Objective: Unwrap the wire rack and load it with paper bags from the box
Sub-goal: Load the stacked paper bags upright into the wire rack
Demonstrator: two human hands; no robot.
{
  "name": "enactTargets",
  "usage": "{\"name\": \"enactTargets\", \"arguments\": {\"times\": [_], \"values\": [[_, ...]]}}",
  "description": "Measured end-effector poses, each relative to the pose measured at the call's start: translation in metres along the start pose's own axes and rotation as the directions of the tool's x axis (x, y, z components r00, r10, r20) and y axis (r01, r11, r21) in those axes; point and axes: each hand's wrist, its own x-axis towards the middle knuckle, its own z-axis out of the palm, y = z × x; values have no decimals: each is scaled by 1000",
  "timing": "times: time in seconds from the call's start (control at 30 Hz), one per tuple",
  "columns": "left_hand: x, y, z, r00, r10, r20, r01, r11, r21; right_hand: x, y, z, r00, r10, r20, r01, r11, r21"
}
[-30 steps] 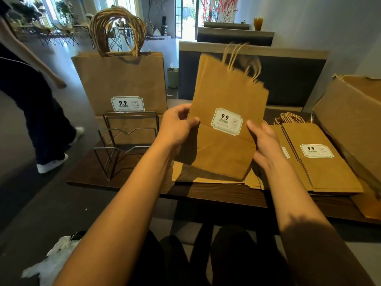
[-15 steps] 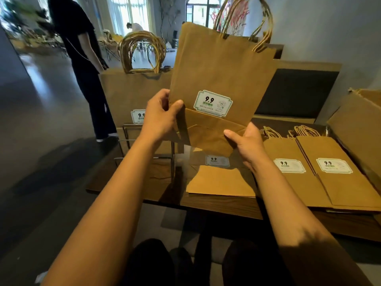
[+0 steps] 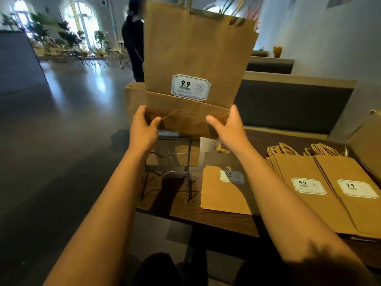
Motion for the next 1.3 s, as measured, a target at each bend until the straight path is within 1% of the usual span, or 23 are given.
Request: {"name": "enactTargets", "arguments": {"times": [0.03, 0.07, 0.1, 0.17, 0.27, 0.43, 0.57, 0.77, 0.9, 1.17, 1.3], "values": [[5, -7, -5, 999, -7, -31, 8, 1000, 4, 3, -2, 6, 996, 22, 82, -18, 998, -54], [9, -11, -9, 999, -11, -52, 11, 1000, 8, 6, -3, 11, 990, 42, 132, -26, 993, -118], [12, -16, -13, 998, -16, -64, 17, 1000, 14, 8, -4, 16, 989, 50, 141, -25, 984, -175], [15, -24, -18, 998, -32, -61, 33, 999, 15, 11, -5, 24, 995, 41, 95, -16, 968, -250], [17, -33, -25, 997, -30, -73, 31, 999, 11, 12, -4, 37, 997, 39, 66, -19, 959, -282], [20, -48, -38, 998, -61, -25, 62, 998, 12, 17, 6, 56, 989, 99, 106, -61, 948, -312], [19, -60, -43, 992, -123, 15, 123, 992, 22, 20, 10, 60, 987, 77, 141, -16, 919, -395], [15, -62, -42, 991, -112, 75, 120, 987, -107, 35, 17, 60, 982, 81, 171, -24, 949, -313], [15, -61, -40, 987, -138, 77, 149, 975, -162, 37, 20, 57, 981, 26, 192, 20, 972, -235], [16, -61, -35, 994, -103, 31, 107, 980, -170, 41, 37, 62, 980, 13, 200, 8, 994, -106], [17, -73, -36, 995, -92, -34, 89, 992, -87, 39, 42, 65, 980, 33, 199, -16, 996, -88]]}}
